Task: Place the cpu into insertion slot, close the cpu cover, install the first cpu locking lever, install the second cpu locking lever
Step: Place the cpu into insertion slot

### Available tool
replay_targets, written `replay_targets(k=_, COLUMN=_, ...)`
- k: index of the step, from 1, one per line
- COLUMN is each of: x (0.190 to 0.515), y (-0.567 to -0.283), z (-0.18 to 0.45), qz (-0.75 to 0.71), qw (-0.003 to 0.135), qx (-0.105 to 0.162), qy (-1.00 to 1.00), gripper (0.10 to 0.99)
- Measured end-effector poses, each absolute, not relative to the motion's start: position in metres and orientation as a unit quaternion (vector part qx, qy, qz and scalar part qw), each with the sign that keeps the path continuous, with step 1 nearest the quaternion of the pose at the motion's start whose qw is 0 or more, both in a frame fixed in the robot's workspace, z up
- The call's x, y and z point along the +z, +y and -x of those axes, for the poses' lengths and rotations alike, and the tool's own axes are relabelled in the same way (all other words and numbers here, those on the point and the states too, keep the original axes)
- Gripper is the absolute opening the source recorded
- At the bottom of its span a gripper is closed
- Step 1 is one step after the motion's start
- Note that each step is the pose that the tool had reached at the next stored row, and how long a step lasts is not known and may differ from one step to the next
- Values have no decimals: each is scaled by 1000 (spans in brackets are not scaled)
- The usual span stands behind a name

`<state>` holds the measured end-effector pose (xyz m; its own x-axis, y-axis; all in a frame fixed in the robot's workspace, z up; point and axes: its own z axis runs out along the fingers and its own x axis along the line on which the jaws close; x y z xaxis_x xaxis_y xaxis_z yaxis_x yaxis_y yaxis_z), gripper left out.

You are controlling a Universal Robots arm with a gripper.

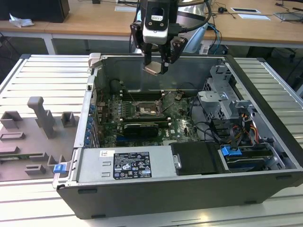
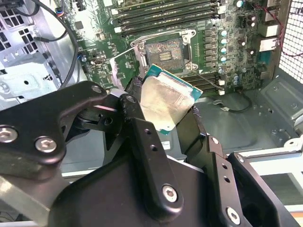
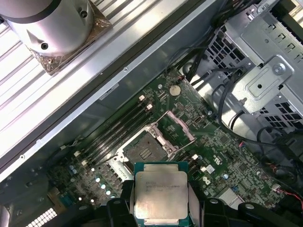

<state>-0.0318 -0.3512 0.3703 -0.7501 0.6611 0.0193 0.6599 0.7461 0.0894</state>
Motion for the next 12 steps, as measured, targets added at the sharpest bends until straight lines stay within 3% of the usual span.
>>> replay_targets(k=12, x=370, y=-351, z=32, qz=-381, qw=8, qx=45, qy=923, gripper=541)
